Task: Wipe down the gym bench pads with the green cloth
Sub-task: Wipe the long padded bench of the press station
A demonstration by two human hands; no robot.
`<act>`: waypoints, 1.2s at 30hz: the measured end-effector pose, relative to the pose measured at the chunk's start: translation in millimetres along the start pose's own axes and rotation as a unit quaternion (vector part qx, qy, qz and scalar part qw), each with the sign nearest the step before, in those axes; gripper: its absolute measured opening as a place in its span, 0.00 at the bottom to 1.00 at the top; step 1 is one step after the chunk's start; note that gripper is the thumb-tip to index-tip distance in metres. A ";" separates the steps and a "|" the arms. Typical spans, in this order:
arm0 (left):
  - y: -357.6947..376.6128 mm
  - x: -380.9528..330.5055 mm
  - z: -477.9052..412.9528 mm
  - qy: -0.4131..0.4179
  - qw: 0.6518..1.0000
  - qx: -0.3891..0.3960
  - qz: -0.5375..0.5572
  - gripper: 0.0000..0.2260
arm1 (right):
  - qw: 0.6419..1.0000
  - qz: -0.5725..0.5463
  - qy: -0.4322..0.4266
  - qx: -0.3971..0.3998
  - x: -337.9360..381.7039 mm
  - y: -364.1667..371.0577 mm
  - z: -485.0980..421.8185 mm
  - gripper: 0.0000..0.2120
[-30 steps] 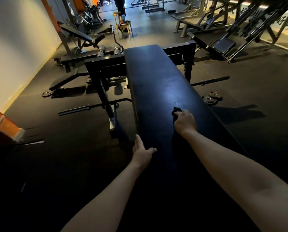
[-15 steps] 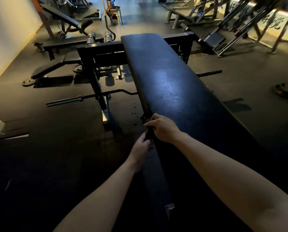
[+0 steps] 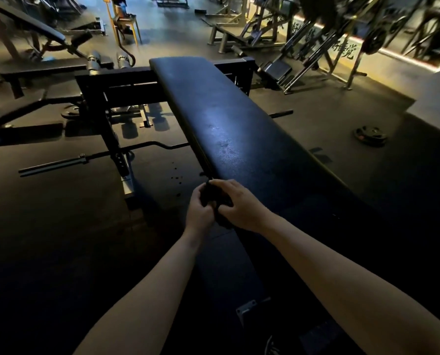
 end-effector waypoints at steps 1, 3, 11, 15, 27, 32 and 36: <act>-3.7 -1.4 -9.8 0.022 0.998 -0.027 -0.045 0.19 | 0.998 0.029 0.016 -0.053 -10.0 -3.5 7.5 0.27; -11.8 1.1 -26.2 0.012 0.994 -0.075 -0.074 0.19 | 0.986 0.107 0.060 -0.118 -32.2 -3.5 24.0 0.24; 46.4 22.8 -34.0 -0.034 0.999 0.014 -0.039 0.22 | 0.967 0.175 0.098 -0.155 -47.8 9.4 38.0 0.18; 42.7 20.5 -12.4 -0.017 0.999 -0.026 -0.040 0.19 | 0.965 0.178 0.105 -0.163 -47.1 9.8 37.7 0.19; 10.7 19.2 48.8 -0.058 0.997 0.040 -0.027 0.11 | 0.974 0.133 0.118 -0.138 -46.4 2.8 40.6 0.17; 19.2 1.2 14.4 -0.038 0.999 -0.034 -0.008 0.13 | 0.977 0.102 0.123 -0.138 -46.5 0.2 42.0 0.14; 41.7 1.8 2.5 -0.049 0.992 -0.001 -0.114 0.15 | 0.976 0.046 0.133 -0.168 -49.7 -3.3 44.1 0.12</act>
Point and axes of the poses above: each hand's wrist, its own z-axis away from the middle knuckle, its own y-axis out of the palm, x = y × z, the point moved 4 cm from there along -z, towards the middle knuckle, and after that the axes turned 2 degrees about -x, right-handed, at the moved point
